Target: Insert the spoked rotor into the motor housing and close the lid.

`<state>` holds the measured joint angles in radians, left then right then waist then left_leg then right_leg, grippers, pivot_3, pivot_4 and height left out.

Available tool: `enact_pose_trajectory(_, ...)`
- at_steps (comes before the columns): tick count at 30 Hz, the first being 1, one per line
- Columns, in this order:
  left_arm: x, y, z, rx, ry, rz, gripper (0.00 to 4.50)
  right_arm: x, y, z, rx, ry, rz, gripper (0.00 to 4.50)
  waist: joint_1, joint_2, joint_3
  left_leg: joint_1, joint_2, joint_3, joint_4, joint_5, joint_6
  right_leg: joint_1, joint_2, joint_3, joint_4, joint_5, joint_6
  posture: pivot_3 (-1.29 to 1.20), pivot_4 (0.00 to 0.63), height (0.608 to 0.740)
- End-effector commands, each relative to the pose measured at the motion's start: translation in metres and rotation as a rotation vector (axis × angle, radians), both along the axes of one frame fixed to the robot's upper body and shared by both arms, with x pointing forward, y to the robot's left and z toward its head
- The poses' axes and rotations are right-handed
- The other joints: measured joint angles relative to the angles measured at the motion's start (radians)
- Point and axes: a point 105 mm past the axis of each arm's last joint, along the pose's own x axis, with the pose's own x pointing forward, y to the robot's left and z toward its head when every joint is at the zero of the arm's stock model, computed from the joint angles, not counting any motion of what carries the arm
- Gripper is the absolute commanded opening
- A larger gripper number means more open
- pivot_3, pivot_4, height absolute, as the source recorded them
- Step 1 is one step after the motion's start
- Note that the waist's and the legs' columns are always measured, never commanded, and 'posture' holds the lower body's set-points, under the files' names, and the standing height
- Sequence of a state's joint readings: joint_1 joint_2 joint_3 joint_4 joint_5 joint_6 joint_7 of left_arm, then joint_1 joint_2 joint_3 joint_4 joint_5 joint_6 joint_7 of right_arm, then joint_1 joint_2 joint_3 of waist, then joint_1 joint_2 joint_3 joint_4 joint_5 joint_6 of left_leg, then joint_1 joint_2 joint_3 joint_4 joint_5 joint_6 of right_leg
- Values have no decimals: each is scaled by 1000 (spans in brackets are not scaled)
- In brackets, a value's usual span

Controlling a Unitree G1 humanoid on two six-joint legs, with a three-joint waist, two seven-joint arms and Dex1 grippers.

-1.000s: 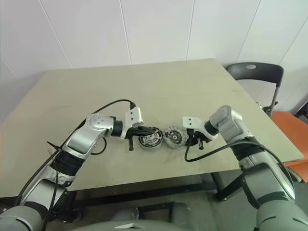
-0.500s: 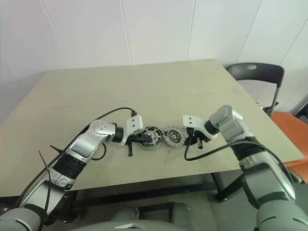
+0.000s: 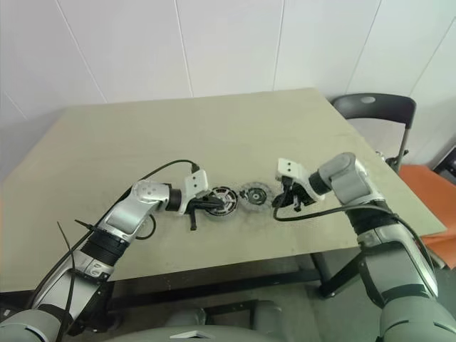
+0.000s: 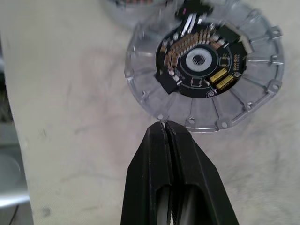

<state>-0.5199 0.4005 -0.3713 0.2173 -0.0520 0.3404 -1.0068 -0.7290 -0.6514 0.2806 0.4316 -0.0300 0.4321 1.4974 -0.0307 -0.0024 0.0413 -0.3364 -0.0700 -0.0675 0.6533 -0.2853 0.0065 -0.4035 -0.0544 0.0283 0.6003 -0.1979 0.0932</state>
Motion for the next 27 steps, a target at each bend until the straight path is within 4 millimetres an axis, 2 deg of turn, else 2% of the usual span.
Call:
enact_pose_trajectory(1,-5,3,-18,47,57,12,0,5,35,36,141,-99,91,49,-9,2,-1,0,0,-1,0,0,0,0,1,0,0,0,0,0,0,740)
enact_pose_trajectory(9,-5,2,-17,38,59,15,0,10,39,45,196,-120,49,49,15,2,-1,-4,-1,-6,-1,0,0,-2,2,-2,-3,2,2,0,0,740)
enact_pose_trajectory(13,-6,2,-18,37,62,14,0,27,16,20,-40,-228,-8,49,16,2,-1,-3,-1,-6,-2,0,0,-2,1,-2,-3,1,0,0,0,740)
enact_pose_trajectory(15,-6,1,-18,36,64,13,0,37,7,16,-121,-277,-32,49,15,2,-1,-3,-1,-6,-2,0,0,-2,1,-2,-3,0,0,0,0,740)
enact_pose_trajectory(19,-7,-1,-17,32,65,11,0,37,-6,4,-260,-289,8,49,16,2,-1,-3,-1,-6,-2,0,0,-2,3,-2,-3,0,0,0,0,740)
enact_pose_trajectory(24,-8,-3,-17,24,67,9,0,39,-4,-6,-295,-317,23,49,16,2,-1,-3,-1,-5,-2,0,0,-2,3,-2,-3,0,0,0,0,740)
enact_pose_trajectory(27,-10,-5,-17,17,69,9,0,39,4,-14,-277,-334,25,49,15,2,-1,-3,-1,-6,-2,0,0,-2,3,-2,-3,0,0,0,0,740)
